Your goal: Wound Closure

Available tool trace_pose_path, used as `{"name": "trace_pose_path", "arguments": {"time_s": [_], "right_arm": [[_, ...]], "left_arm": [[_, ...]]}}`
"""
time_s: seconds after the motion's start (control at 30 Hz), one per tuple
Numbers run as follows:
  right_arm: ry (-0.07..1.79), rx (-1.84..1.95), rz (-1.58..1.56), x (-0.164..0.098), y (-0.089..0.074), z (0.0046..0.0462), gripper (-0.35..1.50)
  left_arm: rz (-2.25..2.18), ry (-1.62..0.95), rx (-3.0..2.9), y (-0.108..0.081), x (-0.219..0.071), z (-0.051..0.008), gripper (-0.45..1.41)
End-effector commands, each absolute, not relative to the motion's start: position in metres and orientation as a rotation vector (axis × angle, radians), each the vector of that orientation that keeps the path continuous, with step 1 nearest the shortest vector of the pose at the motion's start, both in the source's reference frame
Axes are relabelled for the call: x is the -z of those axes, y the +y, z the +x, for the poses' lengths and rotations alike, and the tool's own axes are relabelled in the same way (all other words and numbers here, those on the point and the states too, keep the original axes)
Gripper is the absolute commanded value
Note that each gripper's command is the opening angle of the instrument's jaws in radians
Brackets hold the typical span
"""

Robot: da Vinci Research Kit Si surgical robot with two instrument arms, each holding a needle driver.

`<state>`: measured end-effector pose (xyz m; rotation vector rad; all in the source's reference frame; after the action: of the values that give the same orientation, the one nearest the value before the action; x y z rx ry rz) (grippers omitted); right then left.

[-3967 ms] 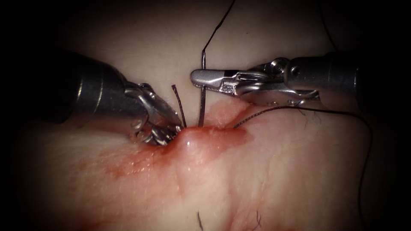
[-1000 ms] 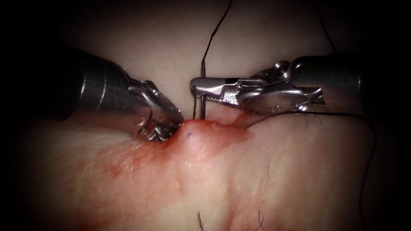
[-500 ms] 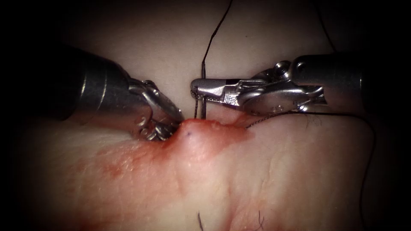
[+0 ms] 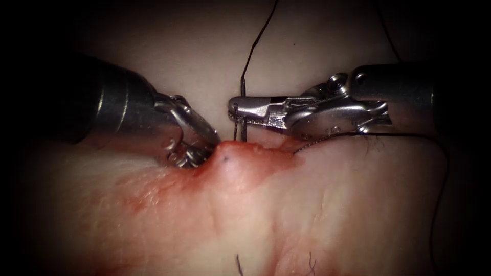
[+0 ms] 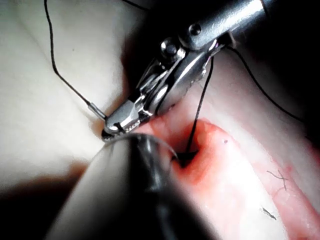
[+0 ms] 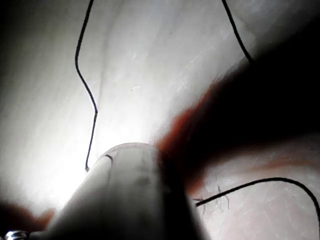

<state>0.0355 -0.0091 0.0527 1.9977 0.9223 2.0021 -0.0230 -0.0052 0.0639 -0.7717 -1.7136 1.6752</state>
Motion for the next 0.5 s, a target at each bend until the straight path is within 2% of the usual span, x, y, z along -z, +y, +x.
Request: {"name": "trace_pose_path", "arguments": {"time_s": [0.03, 0.5], "right_arm": [[0.928, -1.996, 2.001, -0.0528, -0.0086, 0.0364, -0.35], [0.901, -2.018, 2.067, -0.0523, -0.0085, 0.0365, -0.35]], "left_arm": [[-0.772, -1.713, -1.676, -0.0052, -0.0644, -0.0235, -0.45], [-0.772, -1.714, -1.678, -0.0052, -0.0645, -0.0235, -0.45]]}}
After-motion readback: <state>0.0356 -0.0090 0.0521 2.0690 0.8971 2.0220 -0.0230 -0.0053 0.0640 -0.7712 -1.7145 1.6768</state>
